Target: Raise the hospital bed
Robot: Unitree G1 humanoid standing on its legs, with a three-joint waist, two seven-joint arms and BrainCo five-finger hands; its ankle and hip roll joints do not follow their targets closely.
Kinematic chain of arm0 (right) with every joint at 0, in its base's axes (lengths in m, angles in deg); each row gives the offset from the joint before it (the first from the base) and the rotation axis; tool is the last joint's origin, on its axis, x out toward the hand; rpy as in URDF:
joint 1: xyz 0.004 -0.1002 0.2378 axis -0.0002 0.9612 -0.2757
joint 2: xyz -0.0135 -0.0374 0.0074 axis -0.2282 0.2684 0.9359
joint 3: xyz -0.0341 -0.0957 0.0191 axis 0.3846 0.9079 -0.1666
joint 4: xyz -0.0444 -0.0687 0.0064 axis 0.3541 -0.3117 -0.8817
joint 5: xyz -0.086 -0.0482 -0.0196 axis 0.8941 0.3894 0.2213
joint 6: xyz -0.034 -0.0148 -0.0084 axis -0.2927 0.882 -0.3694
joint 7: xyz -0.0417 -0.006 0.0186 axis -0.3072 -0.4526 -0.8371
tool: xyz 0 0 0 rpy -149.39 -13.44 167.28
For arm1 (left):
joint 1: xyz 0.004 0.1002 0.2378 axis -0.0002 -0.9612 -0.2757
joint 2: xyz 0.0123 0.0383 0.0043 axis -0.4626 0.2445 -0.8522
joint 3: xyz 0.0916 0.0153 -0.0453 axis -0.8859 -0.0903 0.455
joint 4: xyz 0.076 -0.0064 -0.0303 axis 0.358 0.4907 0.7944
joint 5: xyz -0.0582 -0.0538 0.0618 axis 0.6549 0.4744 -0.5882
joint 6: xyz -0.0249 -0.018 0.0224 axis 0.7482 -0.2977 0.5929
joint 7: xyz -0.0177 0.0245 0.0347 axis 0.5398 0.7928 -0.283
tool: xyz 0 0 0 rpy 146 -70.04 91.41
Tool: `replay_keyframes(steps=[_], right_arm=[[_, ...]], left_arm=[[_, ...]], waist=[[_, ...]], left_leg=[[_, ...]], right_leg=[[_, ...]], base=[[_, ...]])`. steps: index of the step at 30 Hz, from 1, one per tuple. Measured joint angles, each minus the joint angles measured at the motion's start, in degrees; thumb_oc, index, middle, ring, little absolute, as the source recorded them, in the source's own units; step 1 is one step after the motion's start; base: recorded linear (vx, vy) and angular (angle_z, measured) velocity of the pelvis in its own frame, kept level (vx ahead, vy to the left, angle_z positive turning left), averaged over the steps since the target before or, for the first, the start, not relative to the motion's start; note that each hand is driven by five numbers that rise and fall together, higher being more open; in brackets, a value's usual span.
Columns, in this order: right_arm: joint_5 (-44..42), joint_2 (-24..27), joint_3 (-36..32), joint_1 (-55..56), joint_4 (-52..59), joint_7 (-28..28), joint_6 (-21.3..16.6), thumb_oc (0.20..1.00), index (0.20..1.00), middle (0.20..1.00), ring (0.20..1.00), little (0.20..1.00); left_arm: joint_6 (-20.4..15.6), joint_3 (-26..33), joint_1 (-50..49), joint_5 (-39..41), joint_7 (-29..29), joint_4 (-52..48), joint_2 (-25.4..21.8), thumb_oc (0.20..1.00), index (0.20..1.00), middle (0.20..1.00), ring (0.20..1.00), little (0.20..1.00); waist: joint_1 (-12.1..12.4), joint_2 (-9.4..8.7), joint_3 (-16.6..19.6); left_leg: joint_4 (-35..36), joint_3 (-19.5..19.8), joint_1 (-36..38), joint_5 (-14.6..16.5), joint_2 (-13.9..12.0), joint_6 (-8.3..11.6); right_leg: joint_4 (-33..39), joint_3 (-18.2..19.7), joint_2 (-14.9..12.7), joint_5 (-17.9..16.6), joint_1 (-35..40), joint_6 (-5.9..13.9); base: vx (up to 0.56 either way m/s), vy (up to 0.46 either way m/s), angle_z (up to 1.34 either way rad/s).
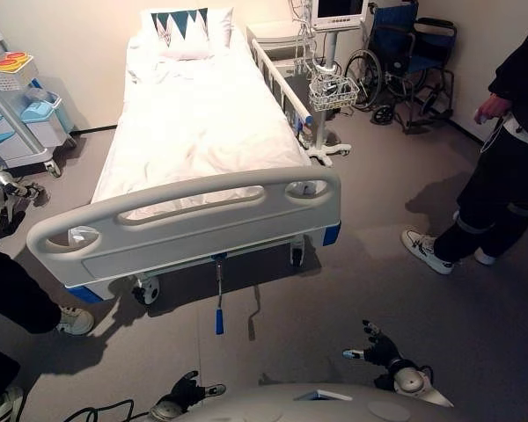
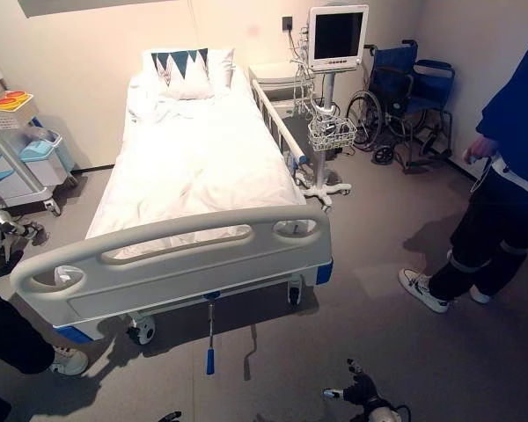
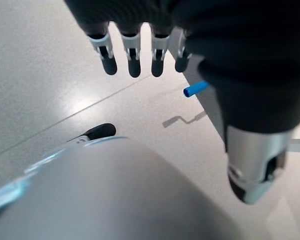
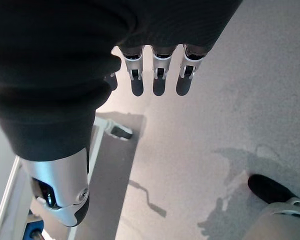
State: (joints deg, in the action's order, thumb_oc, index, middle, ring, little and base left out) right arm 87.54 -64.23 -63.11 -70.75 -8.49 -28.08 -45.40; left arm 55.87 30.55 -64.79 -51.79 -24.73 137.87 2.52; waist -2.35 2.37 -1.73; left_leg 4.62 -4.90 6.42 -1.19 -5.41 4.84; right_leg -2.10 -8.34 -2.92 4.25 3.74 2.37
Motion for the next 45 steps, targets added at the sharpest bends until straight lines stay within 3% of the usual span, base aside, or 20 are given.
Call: replay_keyframes(steps=[8,15,20,31,32,36,38,45], right_arm=[[-0.1,0.2,0.0,-0.1,0.0,-0.1,0.0,1.0,1.0,1.0,1.0,1.0],[-3.1,-3.4,0.1,-6.0,-18.6,-1.1,-0.4,1.0,1.0,1.0,1.0,1.0],[-4.6,-3.8,-0.2,-7.3,-21.7,-2.4,-0.6,1.0,1.0,1.0,1.0,1.0],[-7.0,-3.0,-2.4,-9.9,-23.5,-5.6,-0.9,1.0,1.0,1.0,1.0,1.0],[-7.1,-3.0,-2.3,-10.8,-23.9,-5.9,-1.0,1.0,1.0,1.0,1.0,1.0],[-8.0,-2.7,-2.2,-14.9,-23.5,-7.2,-1.7,1.0,1.0,1.0,1.0,1.0],[-8.1,-2.4,-2.2,-15.5,-23.1,-7.6,-1.7,1.0,1.0,1.0,1.0,1.0],[-8.1,-1.1,-2.2,-17.2,-22.4,-8.9,-1.7,1.0,1.0,1.0,1.0,1.0]], left_arm=[[0.0,1.2,0.0,-0.1,0.7,0.0,0.1,1.0,1.0,1.0,1.0,1.0],[-0.3,3.6,1.2,1.6,4.1,1.8,0.0,1.0,1.0,1.0,1.0,1.0],[-0.5,4.7,2.3,4.2,5.4,2.2,0.0,1.0,1.0,1.0,1.0,1.0],[-1.8,4.4,5.0,9.8,7.2,0.5,0.2,1.0,1.0,1.0,1.0,1.0],[-0.7,3.0,8.2,11.1,7.5,1.3,0.0,1.0,1.0,1.0,1.0,1.0],[-1.9,1.3,16.7,14.9,9.6,-1.1,-0.3,1.0,1.0,1.0,1.0,1.0],[-3.1,1.2,18.6,16.2,10.1,-3.4,-0.2,1.0,1.0,1.0,1.0,1.0],[-3.2,1.1,22.7,19.9,10.5,-5.2,-0.2,1.0,1.0,1.0,1.0,1.0]], waist=[[0.0,-0.02,-1.2],[0.3,-0.87,-3.7],[0.3,-1.5,-5.2],[0.2,0.66,-8.4],[0.1,0.68,-8.8],[-0.5,0.66,-10.8],[-1.7,0.68,-11.7],[-1.7,0.47,-15.5]], left_leg=[[-0.1,0.0,-0.2,0.0,-0.1,0.01],[-2.2,0.1,-5.2,-0.2,-0.2,0.37],[-3.3,0.2,-8.3,-0.2,-0.3,0.22],[-3.6,0.2,-12.3,-0.6,0.2,-0.06],[-3.7,0.0,-12.7,-0.6,0.4,-0.06],[-3.3,-2.7,-14.6,-0.9,0.6,-0.57],[-3.1,-3.0,-15.2,-1.0,1.0,-0.71],[-2.7,-4.2,-17.2,-1.1,1.5,-0.9]], right_leg=[[0.0,0.0,0.1,0.0,-0.2,0.02],[-2.7,0.3,0.0,0.0,-5.0,-0.2],[-4.0,0.3,-0.4,0.0,-8.2,-0.28],[-5.1,0.4,-0.7,-0.4,-12.9,-0.58],[-5.1,0.9,-0.7,-0.4,-13.6,-0.58],[-6.9,3.2,-1.1,-1.0,-17.6,-0.16],[-7.0,3.6,-1.3,-1.2,-18.6,0.09],[-7.0,6.0,-1.2,-2.4,-22.3,0.37]], base=[[-0.03,-0.014,0.0],[-0.06,0.0,-0.02],[-0.03,0.045,0.0],[-0.04,0.049,-0.01],[-0.06,0.057,-0.11],[-0.06,0.066,-0.34],[-0.06,0.061,-0.22],[-0.06,0.039,-0.2]])
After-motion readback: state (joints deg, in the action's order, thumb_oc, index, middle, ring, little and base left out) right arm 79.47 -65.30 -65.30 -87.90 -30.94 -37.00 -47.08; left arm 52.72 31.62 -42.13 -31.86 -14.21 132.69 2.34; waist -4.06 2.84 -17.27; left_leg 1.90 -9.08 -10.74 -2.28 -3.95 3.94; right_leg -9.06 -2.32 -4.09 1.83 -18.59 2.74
